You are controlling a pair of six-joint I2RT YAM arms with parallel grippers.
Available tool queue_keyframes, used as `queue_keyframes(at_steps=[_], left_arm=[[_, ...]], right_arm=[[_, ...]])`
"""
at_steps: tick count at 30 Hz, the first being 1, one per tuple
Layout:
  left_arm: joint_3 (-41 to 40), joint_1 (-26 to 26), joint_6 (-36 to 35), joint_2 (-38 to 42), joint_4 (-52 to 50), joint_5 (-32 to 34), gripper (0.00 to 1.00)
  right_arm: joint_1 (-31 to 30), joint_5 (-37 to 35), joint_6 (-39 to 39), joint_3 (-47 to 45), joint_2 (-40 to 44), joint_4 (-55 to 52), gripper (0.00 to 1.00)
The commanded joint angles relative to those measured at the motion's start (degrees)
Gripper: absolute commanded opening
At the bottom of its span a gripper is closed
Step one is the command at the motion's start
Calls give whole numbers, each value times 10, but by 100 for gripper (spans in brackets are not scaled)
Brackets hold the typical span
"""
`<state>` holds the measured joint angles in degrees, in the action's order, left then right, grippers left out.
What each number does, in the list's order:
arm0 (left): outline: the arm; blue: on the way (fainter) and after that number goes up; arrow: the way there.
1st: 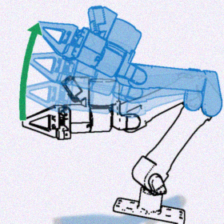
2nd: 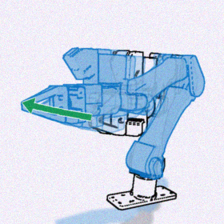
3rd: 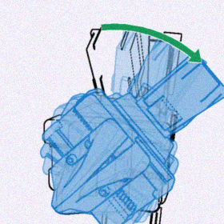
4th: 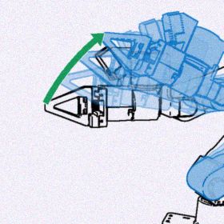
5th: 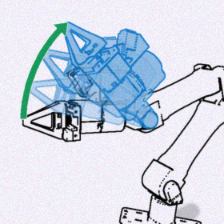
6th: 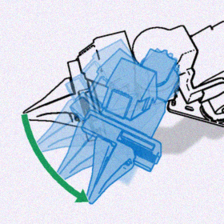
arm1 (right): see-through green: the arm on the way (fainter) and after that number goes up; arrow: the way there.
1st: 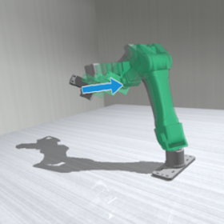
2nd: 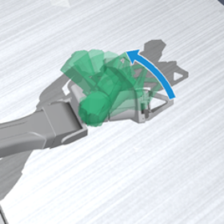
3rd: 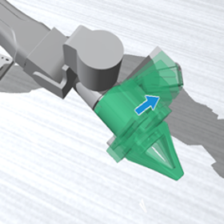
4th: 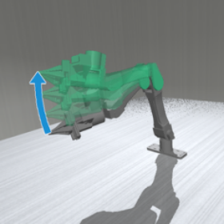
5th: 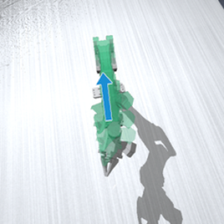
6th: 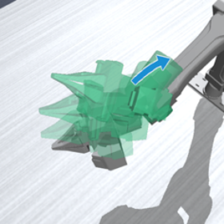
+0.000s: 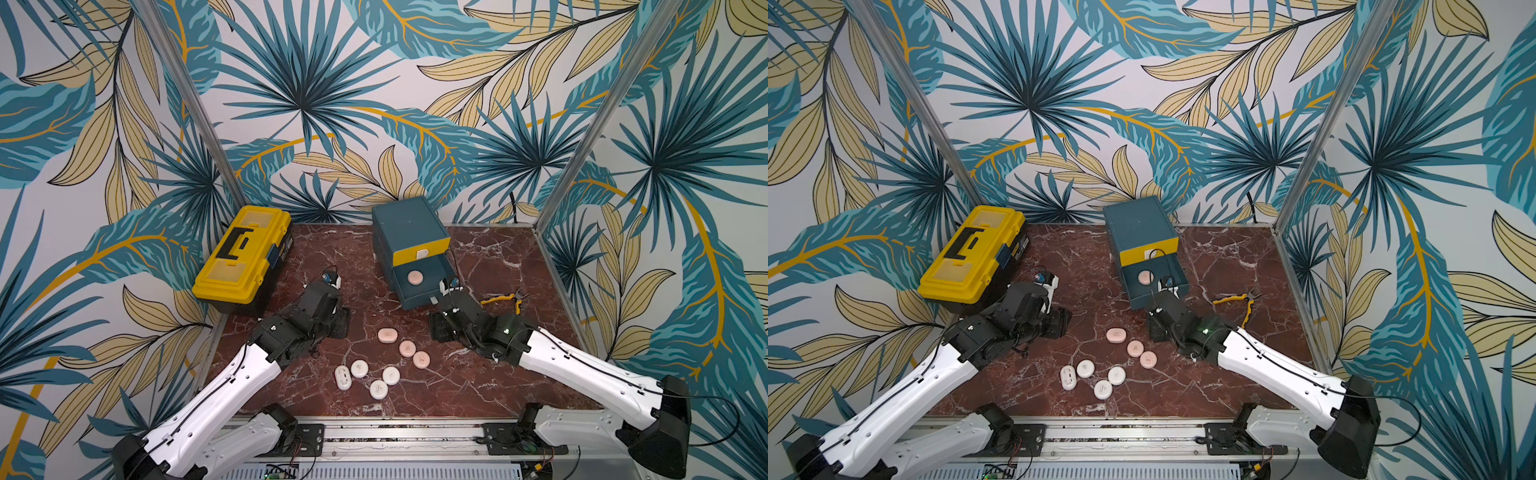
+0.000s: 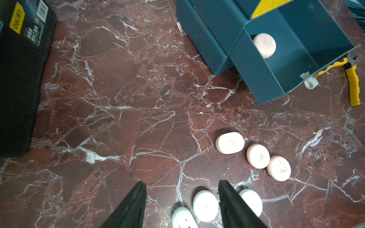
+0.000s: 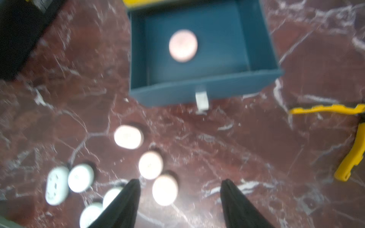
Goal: Put the bluetooth earphones in the drawer according to color
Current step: Place the bluetooth earphone in the drawer, then pick up the Bluetooth earphone from the center of the board.
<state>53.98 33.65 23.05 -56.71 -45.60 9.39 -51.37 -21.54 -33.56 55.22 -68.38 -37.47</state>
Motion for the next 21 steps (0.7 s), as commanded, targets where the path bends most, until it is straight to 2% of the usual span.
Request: queue_keyframes(at_steps=[1, 7, 14, 21], left_arm=[[-20, -2, 9, -15, 20, -22, 64], [-22, -1, 11, -17, 26, -28, 65], [-20, -1, 8, -13, 18, -22, 65], [-17, -1, 5, -9, 15, -17, 65]], right_arm=[[-26, 8, -62, -54, -4, -25, 72], [-52, 30, -86, -90, -72, 28, 75], [-73, 54, -79, -62, -173, 66, 80], [-75, 53, -64, -39, -220, 65, 84]])
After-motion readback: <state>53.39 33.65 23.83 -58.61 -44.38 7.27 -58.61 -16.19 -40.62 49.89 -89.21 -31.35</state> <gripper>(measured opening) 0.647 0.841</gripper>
